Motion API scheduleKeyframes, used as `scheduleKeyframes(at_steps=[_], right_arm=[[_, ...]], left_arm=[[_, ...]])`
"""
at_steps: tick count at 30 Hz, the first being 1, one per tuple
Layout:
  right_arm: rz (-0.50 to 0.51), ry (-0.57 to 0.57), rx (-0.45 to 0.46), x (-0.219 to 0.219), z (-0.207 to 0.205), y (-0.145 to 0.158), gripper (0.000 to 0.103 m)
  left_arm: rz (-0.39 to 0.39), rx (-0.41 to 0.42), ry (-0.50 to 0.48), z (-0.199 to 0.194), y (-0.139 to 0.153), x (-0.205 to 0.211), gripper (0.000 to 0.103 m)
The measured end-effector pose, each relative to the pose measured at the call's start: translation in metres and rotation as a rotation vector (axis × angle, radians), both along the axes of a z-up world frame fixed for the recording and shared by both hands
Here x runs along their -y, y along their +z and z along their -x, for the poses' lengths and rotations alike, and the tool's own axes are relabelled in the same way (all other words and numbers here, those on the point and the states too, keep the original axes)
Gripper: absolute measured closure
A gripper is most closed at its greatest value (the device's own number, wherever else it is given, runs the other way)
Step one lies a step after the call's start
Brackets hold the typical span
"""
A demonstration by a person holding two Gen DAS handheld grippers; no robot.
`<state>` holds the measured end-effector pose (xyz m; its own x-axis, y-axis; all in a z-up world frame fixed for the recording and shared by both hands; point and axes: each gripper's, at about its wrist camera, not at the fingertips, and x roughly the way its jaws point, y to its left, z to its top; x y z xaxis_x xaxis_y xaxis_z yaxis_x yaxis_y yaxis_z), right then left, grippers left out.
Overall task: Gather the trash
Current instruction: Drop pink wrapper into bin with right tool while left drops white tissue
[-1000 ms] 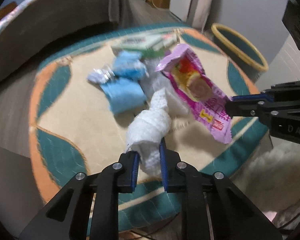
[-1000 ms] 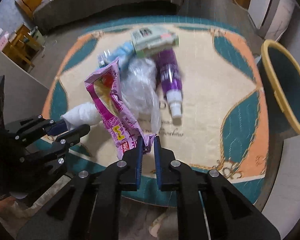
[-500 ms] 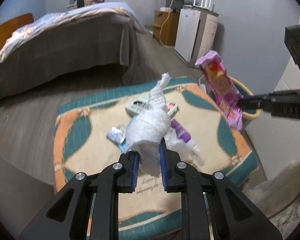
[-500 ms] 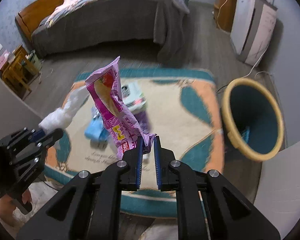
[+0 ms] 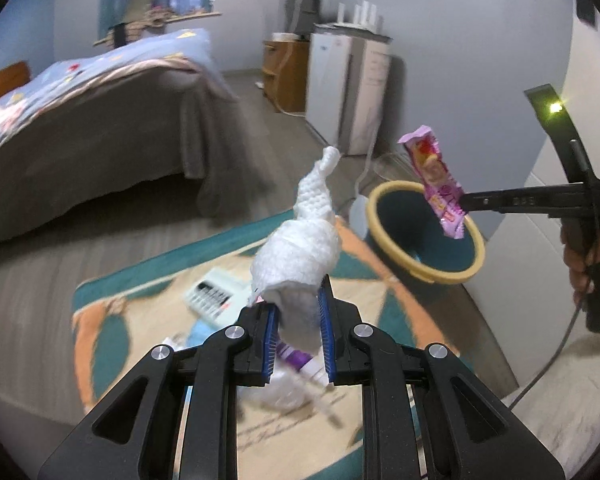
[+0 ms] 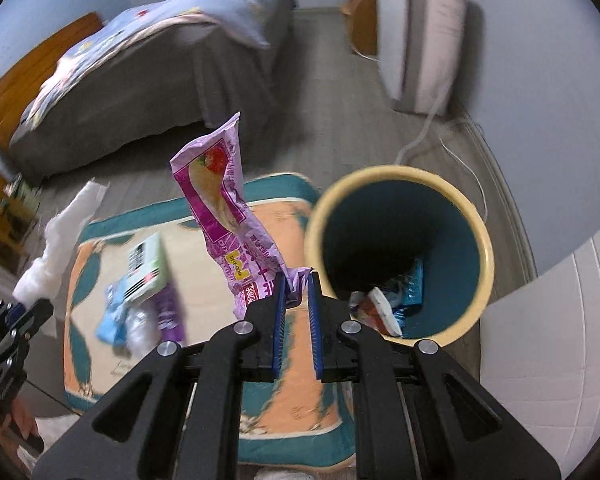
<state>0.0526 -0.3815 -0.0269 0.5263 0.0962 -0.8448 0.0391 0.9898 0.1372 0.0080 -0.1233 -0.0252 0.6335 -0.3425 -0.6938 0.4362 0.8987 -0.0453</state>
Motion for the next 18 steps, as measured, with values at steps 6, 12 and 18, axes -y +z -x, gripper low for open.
scheduleKeyframes(at_steps=[6,12,18], right_arm=[[0.021,-0.093,-0.063,0.047,-0.012,-0.03,0.093],[0.072,-0.184,-0.126,0.092,-0.025,-0.058,0.093],[0.099,-0.242,-0.156,0.116,-0.034,-0.073,0.093]], left_arm=[[-0.048,-0.021,-0.099,-0.031,-0.016,0.07,0.083],[-0.064,-0.061,-0.176,-0.058,-0.044,0.13,0.083],[-0.07,-0.091,-0.215,-0.072,-0.068,0.166,0.083]])
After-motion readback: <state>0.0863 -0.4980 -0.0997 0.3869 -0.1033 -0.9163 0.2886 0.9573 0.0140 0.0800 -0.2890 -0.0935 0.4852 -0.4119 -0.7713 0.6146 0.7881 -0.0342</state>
